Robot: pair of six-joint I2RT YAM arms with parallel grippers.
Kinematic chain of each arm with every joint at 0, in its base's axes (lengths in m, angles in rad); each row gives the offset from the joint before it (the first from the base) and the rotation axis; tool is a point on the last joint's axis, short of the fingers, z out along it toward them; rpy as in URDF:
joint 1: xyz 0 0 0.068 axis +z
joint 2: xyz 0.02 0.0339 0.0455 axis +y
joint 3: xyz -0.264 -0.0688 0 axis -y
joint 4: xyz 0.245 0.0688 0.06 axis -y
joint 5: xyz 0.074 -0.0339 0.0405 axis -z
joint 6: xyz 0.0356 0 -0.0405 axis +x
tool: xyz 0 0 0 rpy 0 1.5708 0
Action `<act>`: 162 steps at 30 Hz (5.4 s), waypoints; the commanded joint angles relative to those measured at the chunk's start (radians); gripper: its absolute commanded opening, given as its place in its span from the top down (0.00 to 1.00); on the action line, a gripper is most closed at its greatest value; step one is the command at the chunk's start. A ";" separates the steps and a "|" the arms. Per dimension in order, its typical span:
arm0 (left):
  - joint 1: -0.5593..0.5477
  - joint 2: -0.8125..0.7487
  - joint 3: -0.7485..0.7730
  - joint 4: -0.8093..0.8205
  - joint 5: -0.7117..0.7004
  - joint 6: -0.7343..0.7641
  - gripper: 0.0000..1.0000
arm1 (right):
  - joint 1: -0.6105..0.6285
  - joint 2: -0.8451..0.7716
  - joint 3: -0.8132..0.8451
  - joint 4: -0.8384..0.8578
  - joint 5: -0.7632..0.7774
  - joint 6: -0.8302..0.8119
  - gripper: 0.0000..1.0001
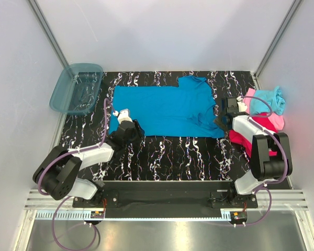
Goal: Fold and stack the t-shirts
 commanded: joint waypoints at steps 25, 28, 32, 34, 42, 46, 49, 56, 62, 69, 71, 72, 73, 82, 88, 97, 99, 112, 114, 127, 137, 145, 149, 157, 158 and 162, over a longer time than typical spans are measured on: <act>-0.003 -0.031 -0.005 0.069 -0.015 0.017 0.50 | -0.004 0.097 0.065 0.038 0.013 0.018 0.59; -0.003 -0.028 -0.004 0.071 -0.014 0.017 0.50 | -0.004 0.079 0.062 0.038 0.015 0.015 0.59; -0.003 -0.025 -0.002 0.073 -0.011 0.015 0.50 | -0.004 0.062 0.053 0.037 0.015 0.015 0.59; -0.003 -0.020 0.000 0.074 -0.009 0.014 0.50 | -0.004 0.057 0.044 0.035 0.015 0.012 0.59; -0.003 -0.020 0.000 0.076 -0.006 0.012 0.50 | -0.004 0.033 0.004 0.033 0.026 0.009 0.59; -0.003 -0.026 -0.003 0.076 -0.006 0.012 0.50 | -0.005 0.016 -0.017 0.032 0.027 0.004 0.59; -0.003 -0.028 -0.002 0.077 -0.006 0.014 0.50 | -0.004 0.002 -0.031 0.032 0.033 0.004 0.59; -0.003 -0.029 -0.002 0.076 -0.003 0.012 0.50 | -0.005 -0.004 -0.045 0.030 0.035 0.003 0.59; -0.003 -0.043 -0.010 0.073 -0.009 0.014 0.50 | -0.004 0.036 -0.034 0.050 0.030 0.006 0.59; -0.003 -0.042 -0.008 0.073 -0.011 0.014 0.50 | -0.004 0.079 -0.018 0.069 0.026 0.015 0.61; -0.004 -0.043 -0.010 0.073 -0.012 0.015 0.50 | -0.004 0.086 -0.013 0.075 0.021 0.020 0.61; -0.003 -0.043 -0.010 0.071 -0.012 0.015 0.50 | -0.005 0.092 -0.011 0.078 0.021 0.020 0.61; -0.003 -0.043 -0.010 0.071 -0.012 0.015 0.50 | -0.005 0.094 -0.008 0.078 0.018 0.021 0.62; -0.004 -0.037 -0.007 0.073 -0.012 0.015 0.50 | -0.004 0.042 -0.007 0.079 0.021 0.029 1.00; -0.003 -0.034 -0.007 0.074 -0.009 0.014 0.50 | -0.004 -0.038 -0.011 0.073 0.030 0.031 1.00; -0.003 -0.034 -0.007 0.074 -0.009 0.012 0.50 | -0.004 -0.096 0.025 0.066 0.018 0.038 1.00; -0.004 -0.035 -0.010 0.076 -0.009 0.014 0.50 | -0.004 -0.084 0.041 0.067 0.018 0.041 1.00; -0.003 -0.031 -0.004 0.077 -0.008 0.017 0.50 | -0.004 -0.041 0.068 0.063 0.007 0.027 0.97; -0.003 -0.029 -0.004 0.077 -0.008 0.017 0.50 | -0.005 -0.036 0.070 0.061 0.009 0.029 0.97; -0.003 -0.045 -0.011 0.071 -0.015 0.021 0.50 | -0.004 0.103 0.150 0.063 -0.001 0.049 1.00; -0.003 -0.034 -0.004 0.079 -0.005 0.020 0.50 | -0.005 0.021 0.076 0.064 0.026 0.040 0.73; -0.004 -0.040 -0.010 0.079 -0.006 0.018 0.50 | -0.004 -0.022 0.097 0.058 -0.062 0.054 0.70; -0.003 -0.042 -0.011 0.080 -0.006 0.017 0.50 | -0.004 -0.032 0.111 0.050 -0.073 0.044 0.63; -0.003 -0.048 -0.011 0.077 -0.009 0.017 0.50 | -0.004 -0.012 0.108 0.043 -0.071 0.043 0.58; -0.004 -0.048 -0.011 0.079 -0.009 0.017 0.50 | -0.004 -0.006 0.105 0.044 -0.070 0.041 0.58; -0.003 -0.048 -0.013 0.079 -0.009 0.018 0.50 | -0.004 -0.003 0.105 0.044 -0.067 0.040 0.58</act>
